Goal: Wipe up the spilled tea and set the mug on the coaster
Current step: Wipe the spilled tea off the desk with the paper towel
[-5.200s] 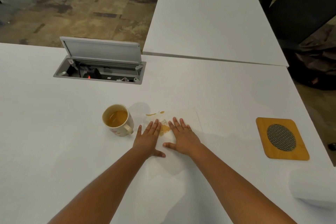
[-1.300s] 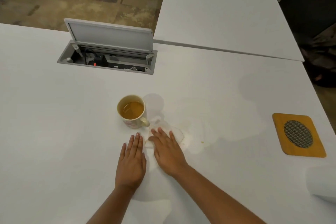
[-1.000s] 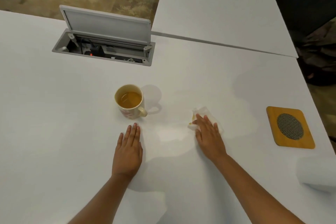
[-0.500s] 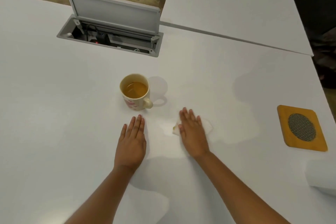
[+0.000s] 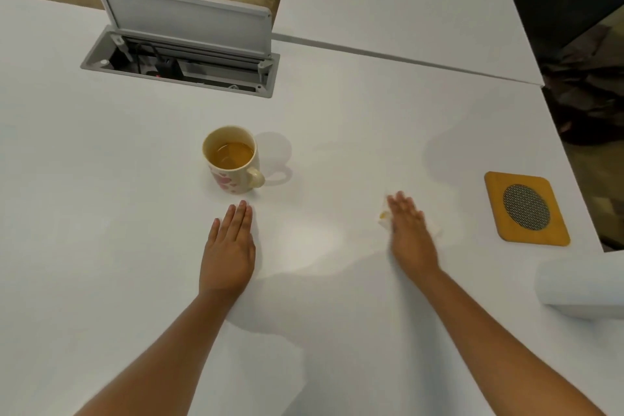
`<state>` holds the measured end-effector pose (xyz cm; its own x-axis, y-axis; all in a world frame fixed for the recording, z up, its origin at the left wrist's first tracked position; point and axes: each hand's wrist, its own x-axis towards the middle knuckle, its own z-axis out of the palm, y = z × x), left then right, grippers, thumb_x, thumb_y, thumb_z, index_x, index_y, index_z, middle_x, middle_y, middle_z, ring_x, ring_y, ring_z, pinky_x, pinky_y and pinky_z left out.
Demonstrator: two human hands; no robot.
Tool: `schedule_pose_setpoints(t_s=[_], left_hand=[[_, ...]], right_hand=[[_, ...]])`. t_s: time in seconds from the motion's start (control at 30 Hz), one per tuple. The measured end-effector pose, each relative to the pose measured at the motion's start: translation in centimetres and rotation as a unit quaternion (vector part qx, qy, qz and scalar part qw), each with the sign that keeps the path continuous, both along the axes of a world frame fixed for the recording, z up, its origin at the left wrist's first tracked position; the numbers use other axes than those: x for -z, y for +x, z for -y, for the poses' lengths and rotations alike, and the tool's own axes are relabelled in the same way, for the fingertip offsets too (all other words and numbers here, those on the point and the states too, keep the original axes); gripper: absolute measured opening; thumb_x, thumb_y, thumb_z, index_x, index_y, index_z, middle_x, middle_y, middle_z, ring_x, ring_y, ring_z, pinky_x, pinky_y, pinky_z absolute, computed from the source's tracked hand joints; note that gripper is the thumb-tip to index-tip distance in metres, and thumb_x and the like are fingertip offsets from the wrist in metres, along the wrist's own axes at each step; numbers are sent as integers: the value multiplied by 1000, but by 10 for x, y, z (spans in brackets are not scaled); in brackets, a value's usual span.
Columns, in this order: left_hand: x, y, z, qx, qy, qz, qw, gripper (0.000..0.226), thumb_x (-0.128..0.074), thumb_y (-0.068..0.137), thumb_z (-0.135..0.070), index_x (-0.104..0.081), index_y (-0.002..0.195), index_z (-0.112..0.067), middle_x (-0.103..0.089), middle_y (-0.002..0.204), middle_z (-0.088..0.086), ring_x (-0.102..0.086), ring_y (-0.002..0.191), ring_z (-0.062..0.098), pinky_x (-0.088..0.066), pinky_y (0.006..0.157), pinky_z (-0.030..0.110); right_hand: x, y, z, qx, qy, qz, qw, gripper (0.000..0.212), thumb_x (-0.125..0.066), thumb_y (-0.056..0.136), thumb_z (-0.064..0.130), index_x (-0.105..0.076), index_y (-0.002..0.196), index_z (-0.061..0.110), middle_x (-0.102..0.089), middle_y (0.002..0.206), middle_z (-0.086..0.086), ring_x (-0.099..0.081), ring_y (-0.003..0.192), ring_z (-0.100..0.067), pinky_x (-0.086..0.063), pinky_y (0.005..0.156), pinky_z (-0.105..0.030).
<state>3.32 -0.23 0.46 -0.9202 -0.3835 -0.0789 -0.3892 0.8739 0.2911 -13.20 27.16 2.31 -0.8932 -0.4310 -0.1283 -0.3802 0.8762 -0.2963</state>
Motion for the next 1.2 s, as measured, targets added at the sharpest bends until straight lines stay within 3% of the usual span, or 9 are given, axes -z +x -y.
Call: schedule_pose_setpoints(t_s=[0.17,0.3,0.4,0.53,0.57,0.63,0.77,1.0,1.2], left_hand=[[2,-1,-2,-4,-15,9,1000,52,-12,94,-22,-10,145,-10,-14,155,5,-7,144,20,-2,116,35],[4,-1,0,-9,0,-1,1000,50,-22,96,-19,-10,145,-12,-14,155,4,-7,144,19,-1,116,34],[-1,0,2,-14,49,-25,998,51,-18,95,-25,-14,145,-15,-20,154,2,-11,143,16,-2,116,30],[-5,2,2,-40,124,-64,989,56,-16,92,-35,-14,146,-18,-22,153,1,-17,142,13,-4,116,27],[-5,1,2,-44,132,-67,988,57,-16,92,-36,-14,146,-18,-21,154,0,-18,142,13,-4,115,26],[-6,1,2,-47,140,-68,987,57,-18,92,-37,-15,146,-19,-20,154,-1,-18,142,12,-4,115,26],[-4,2,3,-20,106,-45,993,56,-16,92,-35,-10,145,-18,-20,154,0,-11,142,10,-1,116,26],[2,1,1,-8,38,-14,999,56,-11,93,-42,6,143,-22,-11,156,-3,-1,143,12,2,115,30],[2,-2,1,-2,17,-1,1000,56,-16,94,-41,-14,145,-18,-17,154,0,-9,143,17,0,114,33]], right_hand=[[3,32,-20,78,-51,-44,995,56,-35,86,-16,-35,139,3,-30,149,-20,-24,140,-33,-19,117,-47],[6,70,31,34,-71,-61,995,54,-44,73,-20,-48,126,-9,-46,133,-31,-44,121,-51,-30,106,-55],[11,110,80,-73,-109,-17,991,56,-40,77,-14,-46,132,-1,-41,140,-24,-35,130,-45,-9,116,-36],[16,149,121,-263,-146,27,953,56,-45,79,-8,-47,133,6,-45,142,-13,-35,134,-31,-24,112,-48],[16,146,126,-294,-139,49,944,57,-43,81,-7,-43,136,8,-41,145,-11,-27,138,-27,-20,114,-47],[14,124,138,-338,-109,90,930,62,-35,84,-6,-30,143,12,-26,153,-6,-10,144,-18,-4,119,-37],[9,66,167,-349,-62,79,932,60,-33,91,-5,-25,145,21,-18,156,2,-9,145,-16,-1,117,-31],[6,-21,84,-154,-59,26,986,64,-36,83,-15,-33,140,13,-22,153,-10,-16,144,-27,-4,116,-35],[10,-69,31,92,-60,-23,994,59,-31,88,-17,-37,140,9,-27,153,-12,-17,144,-27,-8,119,-41]])
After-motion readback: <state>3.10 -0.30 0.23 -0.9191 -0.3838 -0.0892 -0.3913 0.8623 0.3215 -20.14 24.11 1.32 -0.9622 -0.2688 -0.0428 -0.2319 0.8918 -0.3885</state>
